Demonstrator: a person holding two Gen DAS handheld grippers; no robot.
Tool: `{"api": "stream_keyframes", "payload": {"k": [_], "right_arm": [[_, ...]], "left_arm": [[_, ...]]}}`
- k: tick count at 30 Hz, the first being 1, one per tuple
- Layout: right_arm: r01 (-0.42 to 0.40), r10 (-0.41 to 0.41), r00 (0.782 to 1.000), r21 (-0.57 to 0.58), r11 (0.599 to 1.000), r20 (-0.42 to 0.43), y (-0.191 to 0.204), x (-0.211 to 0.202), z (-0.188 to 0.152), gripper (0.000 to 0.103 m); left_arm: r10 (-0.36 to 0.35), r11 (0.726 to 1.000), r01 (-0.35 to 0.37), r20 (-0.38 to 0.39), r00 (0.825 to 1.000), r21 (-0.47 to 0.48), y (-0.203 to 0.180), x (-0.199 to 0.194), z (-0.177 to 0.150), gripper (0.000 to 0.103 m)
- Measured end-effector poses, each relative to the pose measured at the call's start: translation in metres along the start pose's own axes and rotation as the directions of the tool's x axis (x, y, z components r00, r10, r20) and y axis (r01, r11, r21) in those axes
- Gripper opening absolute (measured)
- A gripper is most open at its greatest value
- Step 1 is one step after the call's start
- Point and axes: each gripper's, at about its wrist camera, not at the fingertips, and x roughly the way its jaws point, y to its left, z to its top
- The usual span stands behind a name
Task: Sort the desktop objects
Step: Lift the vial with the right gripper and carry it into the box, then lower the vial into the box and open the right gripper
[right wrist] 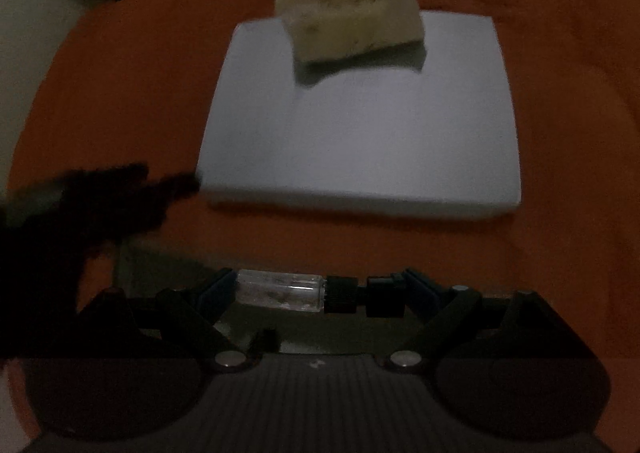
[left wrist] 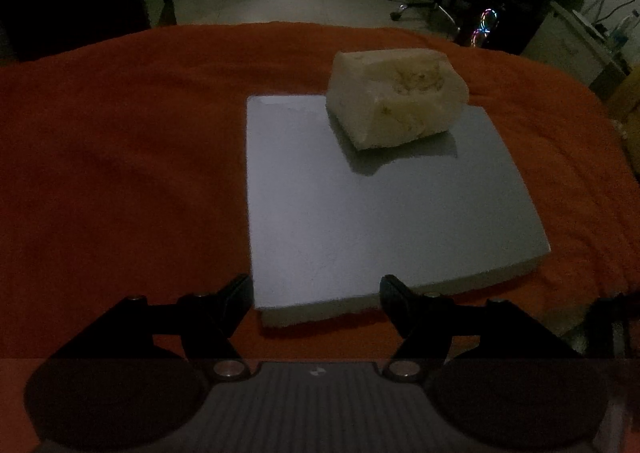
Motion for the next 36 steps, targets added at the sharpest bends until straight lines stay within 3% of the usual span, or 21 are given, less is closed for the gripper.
{"api": "stream_keyframes", "payload": {"k": [7,13,16,20,23,27,32,36], "right_arm": [[-0.032,0.020,0.991,-0.087,0.996,-0.135,0.015,0.021,-0.051,0.091],[0.001,-0.043,0.957,-0.146,0.989,-0.286,0.016,0.079,-0.094,0.091],[0.025,-0.082,0.943,-0.177,0.984,-0.323,0.015,0.098,-0.109,0.091],[0.049,-0.125,0.949,-0.258,0.965,-0.290,0.020,0.107,-0.117,0.092],[0.051,-0.144,0.962,-0.367,0.929,-0.232,0.031,0.106,-0.122,0.091],[0.082,-0.185,0.961,-0.426,0.901,-0.207,0.036,0.107,-0.130,0.092],[0.113,-0.225,0.950,-0.430,0.895,-0.217,0.031,0.104,-0.131,0.092],[0.104,-0.204,0.958,-0.416,0.903,-0.204,0.026,0.089,-0.128,0.092]], "left_arm": [[-0.022,1.000,0.021,0.014,1.000,0.014,-0.016,0.021,0.034,0.070],[-0.021,0.999,0.020,0.011,1.000,0.039,-0.032,0.045,0.051,0.071],[-0.018,0.999,0.018,-0.010,1.000,0.045,-0.037,0.058,0.052,0.071],[0.006,1.000,-0.006,0.003,1.000,0.027,-0.038,0.066,0.052,0.071],[0.004,1.000,-0.004,0.000,1.000,0.010,-0.037,0.068,0.055,0.071],[0.002,1.000,-0.002,0.007,1.000,-0.002,-0.036,0.067,0.058,0.071],[0.014,0.999,-0.013,0.032,0.999,-0.029,-0.031,0.062,0.063,0.071],[0.013,0.999,-0.012,0.039,0.999,-0.041,-0.029,0.058,0.067,0.071]]}}
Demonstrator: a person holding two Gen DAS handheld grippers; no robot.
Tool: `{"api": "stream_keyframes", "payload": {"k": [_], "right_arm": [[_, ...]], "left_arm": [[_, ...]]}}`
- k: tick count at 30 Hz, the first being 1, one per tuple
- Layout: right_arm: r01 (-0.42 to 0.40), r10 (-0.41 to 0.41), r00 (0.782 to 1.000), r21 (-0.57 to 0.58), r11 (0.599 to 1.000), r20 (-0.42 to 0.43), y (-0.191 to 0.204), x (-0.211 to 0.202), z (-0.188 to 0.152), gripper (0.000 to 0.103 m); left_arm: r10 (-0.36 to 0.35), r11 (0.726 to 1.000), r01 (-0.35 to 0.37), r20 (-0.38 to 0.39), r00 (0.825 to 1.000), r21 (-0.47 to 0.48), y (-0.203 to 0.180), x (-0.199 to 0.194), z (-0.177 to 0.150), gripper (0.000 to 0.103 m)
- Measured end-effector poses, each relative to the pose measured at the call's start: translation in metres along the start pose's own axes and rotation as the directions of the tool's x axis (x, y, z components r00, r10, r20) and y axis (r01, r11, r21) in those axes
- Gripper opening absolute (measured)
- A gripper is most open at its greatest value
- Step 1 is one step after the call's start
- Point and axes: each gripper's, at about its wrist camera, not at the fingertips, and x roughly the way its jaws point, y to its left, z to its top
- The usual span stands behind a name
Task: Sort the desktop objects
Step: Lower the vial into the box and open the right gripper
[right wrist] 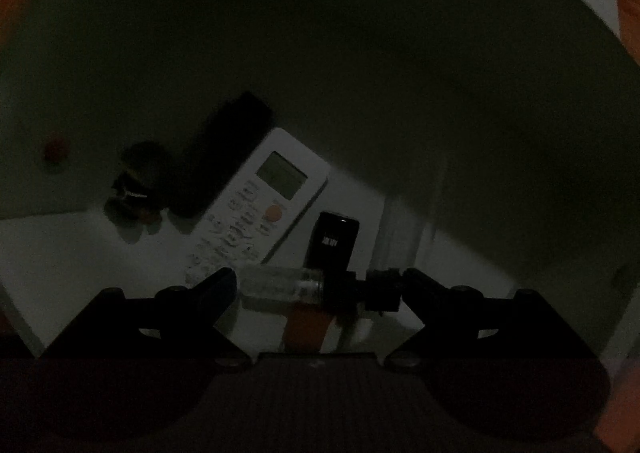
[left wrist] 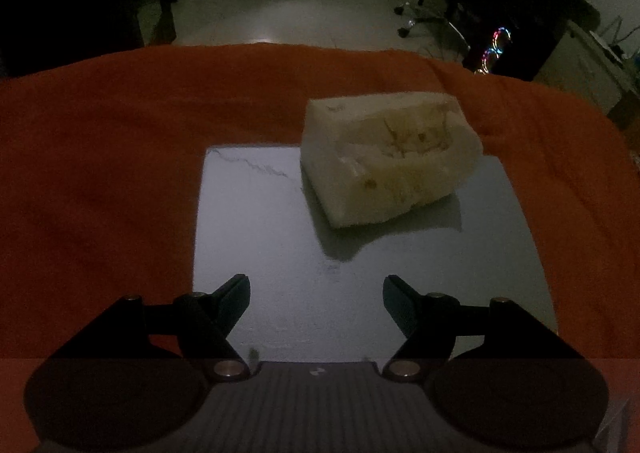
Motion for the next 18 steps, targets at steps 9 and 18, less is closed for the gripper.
{"api": "stream_keyframes", "payload": {"k": [9,18], "right_arm": [[0.008,-0.010,0.998,0.033,0.999,0.065,-0.009,-0.031,-0.005,0.092],[0.065,-0.072,0.993,0.071,0.995,0.098,-0.008,-0.032,-0.007,0.099]], "left_arm": [[-0.007,1.000,0.007,-0.005,1.000,-0.002,-0.007,-0.003,0.001,0.071],[-0.019,1.000,0.019,-0.017,1.000,0.006,-0.012,-0.003,-0.001,0.071]]}}
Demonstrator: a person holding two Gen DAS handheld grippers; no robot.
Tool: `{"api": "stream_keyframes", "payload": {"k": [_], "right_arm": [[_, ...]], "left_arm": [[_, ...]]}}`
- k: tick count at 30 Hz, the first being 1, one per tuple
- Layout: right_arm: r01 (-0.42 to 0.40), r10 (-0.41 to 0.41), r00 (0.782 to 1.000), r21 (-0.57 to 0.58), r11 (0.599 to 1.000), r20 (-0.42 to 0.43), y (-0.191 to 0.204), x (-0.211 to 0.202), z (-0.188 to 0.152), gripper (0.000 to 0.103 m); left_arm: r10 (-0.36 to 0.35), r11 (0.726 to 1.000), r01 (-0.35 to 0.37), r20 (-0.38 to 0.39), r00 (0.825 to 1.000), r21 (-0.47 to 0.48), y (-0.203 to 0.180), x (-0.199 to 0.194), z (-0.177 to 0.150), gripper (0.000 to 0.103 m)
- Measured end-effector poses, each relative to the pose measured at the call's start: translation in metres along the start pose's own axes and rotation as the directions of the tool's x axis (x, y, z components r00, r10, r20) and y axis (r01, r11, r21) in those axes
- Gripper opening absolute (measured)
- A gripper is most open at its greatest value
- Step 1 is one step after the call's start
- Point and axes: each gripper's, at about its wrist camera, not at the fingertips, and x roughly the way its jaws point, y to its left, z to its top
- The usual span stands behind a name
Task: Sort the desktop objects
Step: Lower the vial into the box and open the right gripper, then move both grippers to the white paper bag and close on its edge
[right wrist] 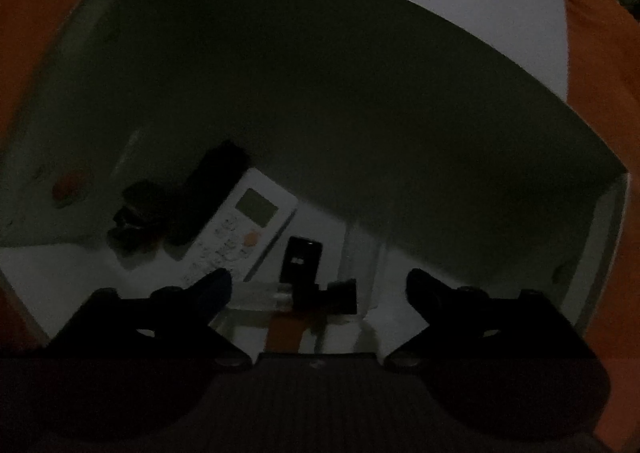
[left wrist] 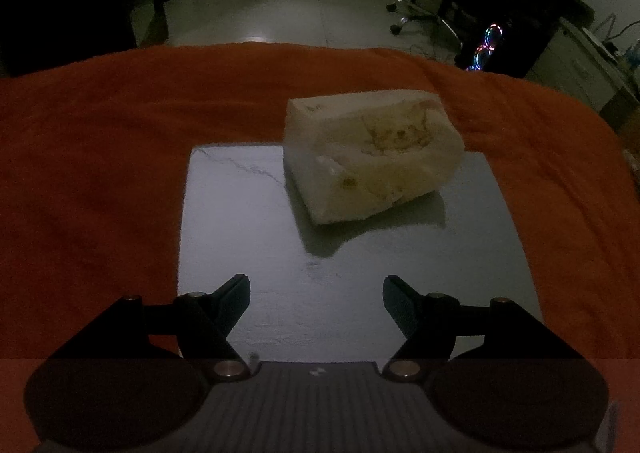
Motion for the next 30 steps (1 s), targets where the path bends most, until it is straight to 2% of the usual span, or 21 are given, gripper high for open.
{"api": "stream_keyframes", "payload": {"k": [7,15,18,21,25,30], "right_arm": [[-0.027,0.029,0.999,0.065,0.998,-0.030,-0.010,-0.001,0.002,0.101],[-0.077,0.068,0.994,0.106,0.991,0.082,-0.034,-0.061,0.031,0.101],[-0.135,0.114,0.984,0.150,0.980,0.137,-0.060,-0.090,0.053,0.101],[-0.213,0.190,0.971,0.165,0.963,0.142,-0.090,-0.108,0.080,0.100],[-0.187,0.142,0.967,0.213,0.959,0.211,-0.129,-0.124,0.118,0.099],[-0.170,0.111,0.967,0.257,0.951,0.231,-0.164,-0.114,0.161,0.097]], "left_arm": [[-0.012,1.000,0.012,-0.003,1.000,-0.002,0.001,0.000,0.000,0.071],[-0.021,0.999,0.021,0.022,1.000,-0.034,0.012,-0.008,0.010,0.071],[-0.030,0.998,0.031,0.018,0.999,-0.047,0.015,-0.008,0.014,0.071],[-0.053,0.995,0.055,0.020,0.998,-0.082,0.017,-0.009,0.019,0.071],[-0.063,0.991,0.067,0.038,0.997,-0.115,0.018,-0.009,0.029,0.071],[-0.074,0.983,0.081,0.049,0.996,-0.164,0.022,-0.005,0.046,0.071]]}}
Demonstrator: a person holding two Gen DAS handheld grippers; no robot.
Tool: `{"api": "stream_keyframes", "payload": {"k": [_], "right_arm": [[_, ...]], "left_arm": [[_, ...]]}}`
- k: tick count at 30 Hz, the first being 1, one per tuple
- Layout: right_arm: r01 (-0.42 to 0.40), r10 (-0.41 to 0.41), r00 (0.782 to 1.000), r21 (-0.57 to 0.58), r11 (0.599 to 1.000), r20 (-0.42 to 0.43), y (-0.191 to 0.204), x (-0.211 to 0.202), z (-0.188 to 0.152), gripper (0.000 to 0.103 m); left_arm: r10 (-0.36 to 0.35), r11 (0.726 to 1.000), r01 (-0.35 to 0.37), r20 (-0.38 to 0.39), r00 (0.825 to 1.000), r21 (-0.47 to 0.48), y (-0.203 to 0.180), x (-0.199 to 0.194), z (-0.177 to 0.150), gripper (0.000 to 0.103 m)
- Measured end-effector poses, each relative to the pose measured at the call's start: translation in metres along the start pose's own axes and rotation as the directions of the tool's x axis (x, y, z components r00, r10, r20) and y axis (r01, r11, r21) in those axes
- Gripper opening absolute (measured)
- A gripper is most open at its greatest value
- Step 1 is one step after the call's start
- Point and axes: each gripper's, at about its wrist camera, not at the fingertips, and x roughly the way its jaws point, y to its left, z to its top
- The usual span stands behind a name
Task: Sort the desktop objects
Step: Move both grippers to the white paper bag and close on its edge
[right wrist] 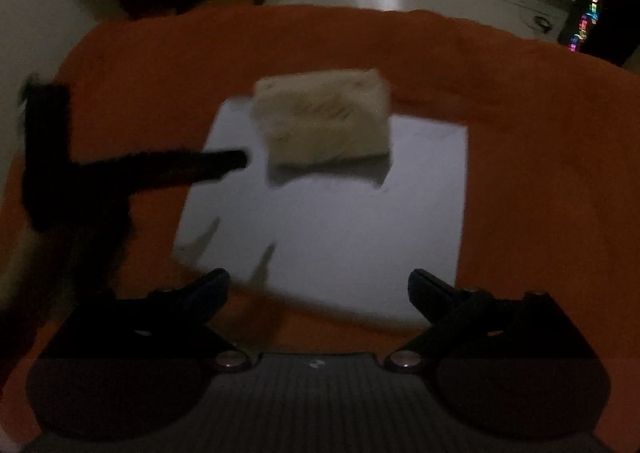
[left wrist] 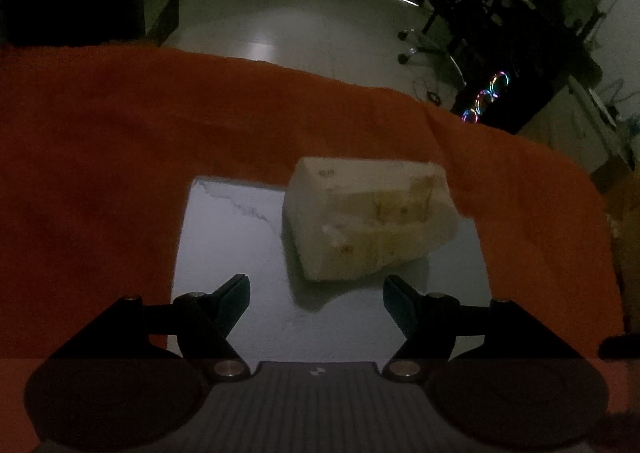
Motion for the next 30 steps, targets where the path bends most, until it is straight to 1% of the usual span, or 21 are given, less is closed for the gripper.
{"api": "stream_keyframes", "payload": {"k": [1,3,5,9,11,14,18,22,23,24,25,26,27,28,29,30], "right_arm": [[0.008,-0.008,1.000,0.005,1.000,0.000,-0.005,0.006,0.010,0.096],[0.027,-0.027,1.000,0.013,1.000,0.012,-0.015,0.018,0.028,0.091],[0.040,-0.041,0.999,0.043,0.998,0.021,-0.026,0.029,0.042,0.087],[0.042,-0.046,0.998,0.084,0.996,0.039,-0.049,0.055,0.072,0.080],[0.029,-0.033,0.999,0.103,0.994,0.038,-0.057,0.069,0.087,0.077],[-0.019,0.011,0.998,0.127,0.992,0.059,-0.069,0.081,0.103,0.075],[-0.020,0.008,0.996,0.144,0.989,0.083,-0.078,0.092,0.119,0.072],[-0.017,0.011,0.999,0.125,0.992,0.049,-0.078,0.111,0.124,0.065],[-0.020,0.015,0.999,0.117,0.993,0.041,-0.075,0.116,0.124,0.063],[-0.021,0.017,0.999,0.112,0.993,0.040,-0.074,0.120,0.122,0.056],[-0.023,0.019,0.999,0.108,0.994,0.039,-0.073,0.123,0.121,0.049],[-0.021,0.017,0.999,0.111,0.994,0.037,-0.073,0.127,0.119,0.034],[-0.019,0.016,1.000,0.119,0.993,0.024,-0.074,0.132,0.118,0.020],[-0.015,0.013,1.000,0.131,0.991,0.020,-0.074,0.134,0.115,0.014],[-0.006,0.004,1.000,0.136,0.991,0.018,-0.074,0.136,0.112,0.012],[0.004,-0.007,1.000,0.127,0.992,0.024,-0.073,0.136,0.109,0.011]], "left_arm": [[0.002,1.000,-0.002,0.006,1.000,-0.007,0.000,0.001,0.003,0.071],[0.007,1.000,-0.007,0.016,1.000,-0.018,-0.002,0.005,0.009,0.071],[0.014,1.000,-0.013,0.020,1.000,-0.026,-0.002,0.010,0.016,0.071],[0.015,0.998,-0.014,0.013,1.000,-0.061,0.000,0.025,0.027,0.071],[0.005,0.996,-0.004,0.002,1.000,-0.089,0.003,0.032,0.032,0.071],[-0.004,0.993,0.003,-0.006,1.000,-0.118,0.005,0.042,0.036,0.071],[-0.025,0.988,0.021,-0.026,0.999,-0.152,0.006,0.058,0.040,0.071],[-0.049,0.979,0.040,-0.038,0.998,-0.202,0.010,0.071,0.039,0.071],[-0.055,0.977,0.045,-0.041,0.998,-0.211,0.012,0.075,0.039,0.066],[-0.064,0.975,0.053,-0.044,0.997,-0.216,0.013,0.078,0.038,0.062],[-0.083,0.972,0.070,-0.049,0.995,-0.223,0.014,0.082,0.037,0.047],[-0.106,0.968,0.091,-0.055,0.993,-0.233,0.016,0.085,0.035,0.034],[-0.122,0.966,0.104,-0.062,0.991,-0.237,0.017,0.089,0.033,0.030],[-0.124,0.967,0.106,-0.063,0.990,-0.230,0.016,0.090,0.032,0.023],[-0.118,0.971,0.103,-0.058,0.991,-0.214,0.015,0.090,0.030,0.018],[-0.115,0.974,0.102,-0.050,0.992,-0.204,0.015,0.089,0.028,0.015]]}}
